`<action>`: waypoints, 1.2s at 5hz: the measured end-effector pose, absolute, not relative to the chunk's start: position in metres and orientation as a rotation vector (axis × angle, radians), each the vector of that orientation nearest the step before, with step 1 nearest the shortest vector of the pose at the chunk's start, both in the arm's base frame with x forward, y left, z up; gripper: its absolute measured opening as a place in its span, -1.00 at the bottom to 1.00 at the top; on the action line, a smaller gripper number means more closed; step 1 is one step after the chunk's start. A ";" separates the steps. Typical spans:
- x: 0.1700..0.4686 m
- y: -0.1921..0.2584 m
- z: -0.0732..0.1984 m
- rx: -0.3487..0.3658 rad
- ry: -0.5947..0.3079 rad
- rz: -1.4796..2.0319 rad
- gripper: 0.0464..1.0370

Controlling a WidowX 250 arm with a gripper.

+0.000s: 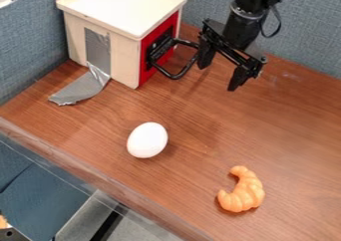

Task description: Open the drawer

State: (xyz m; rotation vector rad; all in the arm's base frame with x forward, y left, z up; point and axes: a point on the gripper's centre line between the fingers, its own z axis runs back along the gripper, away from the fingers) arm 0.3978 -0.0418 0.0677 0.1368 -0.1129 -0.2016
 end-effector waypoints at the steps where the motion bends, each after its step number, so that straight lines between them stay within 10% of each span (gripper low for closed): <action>1: 0.410 -0.040 0.059 0.152 -0.108 -0.201 0.93; 6: 0.435 -0.001 0.047 0.267 -0.095 -0.124 0.93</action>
